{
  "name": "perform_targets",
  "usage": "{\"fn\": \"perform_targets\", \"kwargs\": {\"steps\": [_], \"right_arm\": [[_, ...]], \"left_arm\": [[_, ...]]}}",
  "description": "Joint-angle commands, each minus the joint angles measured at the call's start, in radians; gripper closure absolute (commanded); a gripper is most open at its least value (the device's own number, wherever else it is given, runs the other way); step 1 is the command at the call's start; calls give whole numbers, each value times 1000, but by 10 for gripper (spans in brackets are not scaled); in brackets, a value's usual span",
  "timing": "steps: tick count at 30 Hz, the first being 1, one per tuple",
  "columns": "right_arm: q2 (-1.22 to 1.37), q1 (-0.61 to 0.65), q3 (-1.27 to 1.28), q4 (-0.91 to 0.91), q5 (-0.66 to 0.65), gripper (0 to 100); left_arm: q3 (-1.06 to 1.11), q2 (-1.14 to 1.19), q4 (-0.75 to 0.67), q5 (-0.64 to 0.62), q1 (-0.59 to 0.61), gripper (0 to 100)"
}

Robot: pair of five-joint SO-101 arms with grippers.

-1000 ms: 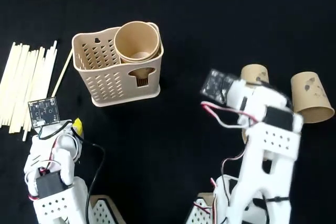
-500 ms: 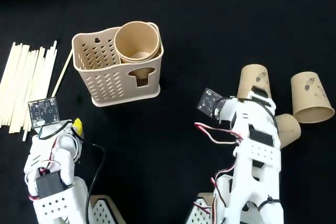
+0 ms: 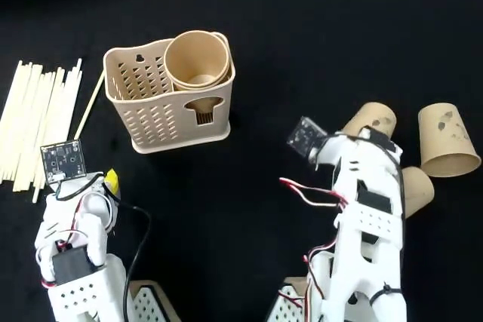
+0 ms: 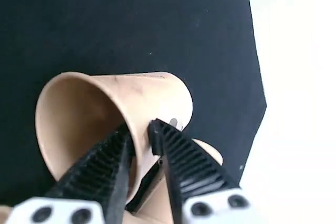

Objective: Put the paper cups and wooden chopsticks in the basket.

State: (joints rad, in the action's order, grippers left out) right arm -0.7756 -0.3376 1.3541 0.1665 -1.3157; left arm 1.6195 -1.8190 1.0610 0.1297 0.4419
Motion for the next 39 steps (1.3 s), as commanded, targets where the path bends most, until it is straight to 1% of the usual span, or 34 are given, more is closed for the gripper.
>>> {"fn": "perform_targets", "kwargs": {"steps": [1,6,8,11,14,17,22,26,33,39], "right_arm": [[-18,-3,-114,-8,115,987],[-18,-5,-188,0,233,987],[-18,-5,-222,52,255,987],[-18,2,-305,184,307,987],[-18,6,-435,348,411,987],[-18,43,-582,519,506,987],[-18,173,-826,758,660,987],[-16,285,-1017,868,795,987],[-16,529,-1207,890,944,987],[-8,707,-1317,885,1000,987]], "left_arm": [[-5,-5,-14,5,-10,770],[-5,-5,-14,5,-10,770],[-5,-5,-14,5,-10,770],[-5,-5,-14,5,-10,770],[-5,-5,-14,5,-10,770],[-5,-5,-14,5,-10,770],[-5,-5,-14,5,-10,770],[-5,-5,-14,5,-10,770],[-5,-5,-14,5,-10,770],[-5,-5,-14,5,-10,770]]}}
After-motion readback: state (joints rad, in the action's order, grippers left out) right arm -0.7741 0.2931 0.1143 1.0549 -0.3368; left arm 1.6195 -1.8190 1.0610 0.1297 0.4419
